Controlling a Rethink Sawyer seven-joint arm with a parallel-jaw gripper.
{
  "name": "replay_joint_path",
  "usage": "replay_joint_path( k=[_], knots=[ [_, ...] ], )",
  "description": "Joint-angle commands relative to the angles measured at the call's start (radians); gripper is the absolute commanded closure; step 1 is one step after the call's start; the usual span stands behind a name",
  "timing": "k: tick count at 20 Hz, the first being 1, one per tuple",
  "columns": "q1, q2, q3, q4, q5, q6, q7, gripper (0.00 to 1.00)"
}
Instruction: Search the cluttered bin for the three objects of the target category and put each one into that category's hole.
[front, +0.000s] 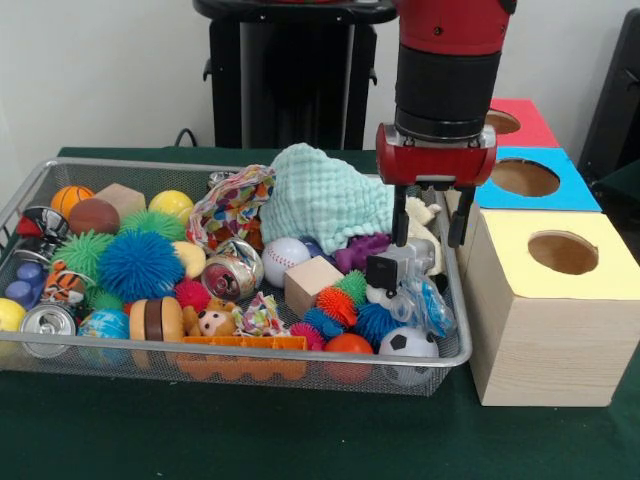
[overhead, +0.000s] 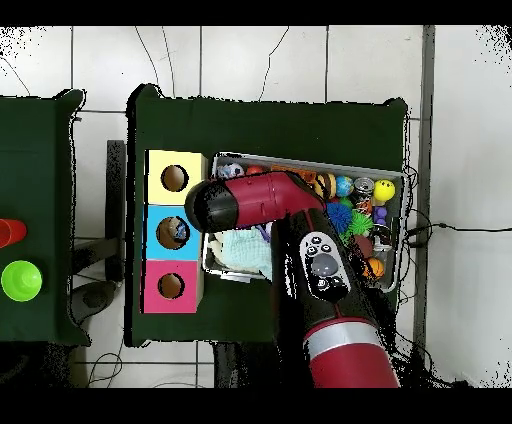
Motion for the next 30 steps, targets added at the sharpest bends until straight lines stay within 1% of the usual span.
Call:
replay_joint_path(
  k=[1, 6, 12, 19, 26, 30],
  knots=[
    [0.007, 0.095, -0.051, -0.001, -0.045, -0.079, 0.109, 0.00],
    [0.013, 0.127, -0.063, -0.019, -0.042, -0.107, 0.096, 0.00],
    [0.027, 0.134, -0.073, -0.024, -0.026, -0.118, 0.098, 0.00],
    [0.054, 0.167, -0.088, -0.063, -0.010, -0.124, 0.104, 0.00],
    [0.059, 0.167, -0.086, -0.069, 0.007, -0.118, 0.100, 0.00],
    [0.072, 0.151, -0.083, -0.080, 0.025, -0.082, 0.106, 0.00]
  ],
)
